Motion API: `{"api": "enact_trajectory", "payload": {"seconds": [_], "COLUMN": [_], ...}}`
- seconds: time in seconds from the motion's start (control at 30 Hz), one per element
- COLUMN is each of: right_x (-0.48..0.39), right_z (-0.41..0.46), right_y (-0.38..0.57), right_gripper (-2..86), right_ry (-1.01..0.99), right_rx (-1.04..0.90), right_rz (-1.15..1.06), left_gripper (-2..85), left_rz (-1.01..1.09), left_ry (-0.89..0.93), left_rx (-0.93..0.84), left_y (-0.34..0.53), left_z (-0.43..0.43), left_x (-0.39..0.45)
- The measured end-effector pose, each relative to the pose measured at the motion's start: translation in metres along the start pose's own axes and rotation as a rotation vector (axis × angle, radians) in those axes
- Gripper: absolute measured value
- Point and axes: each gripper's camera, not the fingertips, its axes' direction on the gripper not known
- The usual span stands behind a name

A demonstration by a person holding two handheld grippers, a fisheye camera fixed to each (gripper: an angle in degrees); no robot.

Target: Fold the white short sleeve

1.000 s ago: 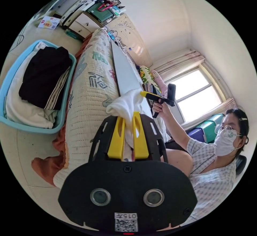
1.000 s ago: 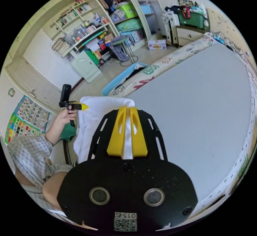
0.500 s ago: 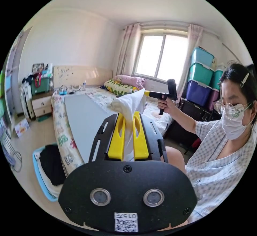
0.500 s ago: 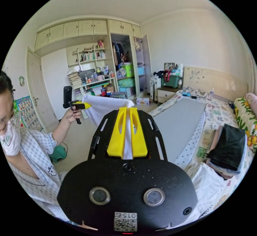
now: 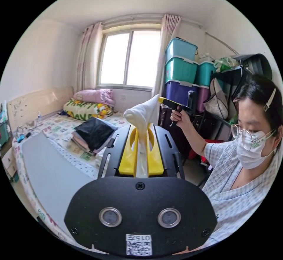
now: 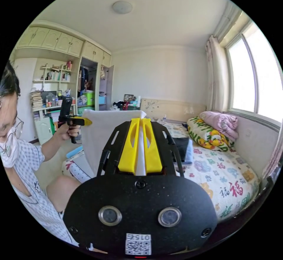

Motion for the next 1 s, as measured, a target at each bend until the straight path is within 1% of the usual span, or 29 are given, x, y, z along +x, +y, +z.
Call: {"api": "enact_trajectory", "payload": {"seconds": [0.07,0.1,0.17,0.2,0.27,0.3,0.37,0.43,0.47,0.57,0.63,0.7,0.77,0.83,0.9,0.97,1.0], "right_x": [0.023,0.029,0.052,0.058,0.080,0.086,0.099,0.100,0.099,0.087,0.076,0.061,0.038,0.021,0.002,-0.023,-0.028], "right_z": [0.008,0.014,0.056,0.070,0.137,0.156,0.236,0.290,0.315,0.361,0.387,0.394,0.381,0.379,0.382,0.380,0.380], "right_y": [0.034,0.044,0.088,0.101,0.152,0.165,0.213,0.247,0.266,0.303,0.330,0.355,0.375,0.381,0.382,0.385,0.385], "right_gripper": [-0.4,-0.3,-0.3,-0.3,-0.2,-0.1,0.1,0.2,0.3,0.4,0.5,0.7,0.6,0.5,0.4,0.3,0.3], "right_ry": [0.045,0.058,0.123,0.139,0.188,0.189,0.220,0.272,0.297,0.346,0.387,0.416,0.439,0.452,0.476,0.504,0.507], "right_rx": [-0.041,-0.057,-0.150,-0.176,-0.285,-0.314,-0.467,-0.564,-0.600,-0.641,-0.691,-0.633,-0.526,-0.500,-0.506,-0.480,-0.477], "right_rz": [0.068,0.085,0.143,0.156,0.220,0.250,0.314,0.320,0.339,0.361,0.352,0.369,0.378,0.371,0.340,0.316,0.314], "left_gripper": [3.7,3.8,4.0,4.1,4.2,4.2,4.4,4.6,4.8,5.7,6.2,6.8,7.0,7.0,6.5,6.1,6.3], "left_rz": [-0.059,-0.075,-0.164,-0.193,-0.304,-0.327,-0.422,-0.469,-0.504,-0.612,-0.603,-0.570,-0.539,-0.543,-0.560,-0.539,-0.534], "left_ry": [0.088,0.100,0.125,0.126,0.095,0.074,-0.006,-0.056,-0.070,-0.051,-0.094,-0.114,-0.101,-0.085,-0.130,-0.247,-0.275], "left_rx": [-0.015,-0.022,-0.070,-0.085,-0.160,-0.182,-0.291,-0.349,-0.351,-0.296,-0.284,-0.313,-0.313,-0.306,-0.291,-0.235,-0.228], "left_y": [0.013,0.018,0.044,0.053,0.091,0.101,0.139,0.166,0.183,0.218,0.231,0.240,0.243,0.242,0.239,0.230,0.227], "left_z": [0.063,0.080,0.149,0.167,0.238,0.255,0.319,0.356,0.370,0.385,0.389,0.399,0.409,0.412,0.408,0.396,0.395], "left_x": [-0.035,-0.045,-0.095,-0.109,-0.169,-0.185,-0.243,-0.278,-0.298,-0.345,-0.361,-0.372,-0.384,-0.398,-0.413,-0.429,-0.433]}}
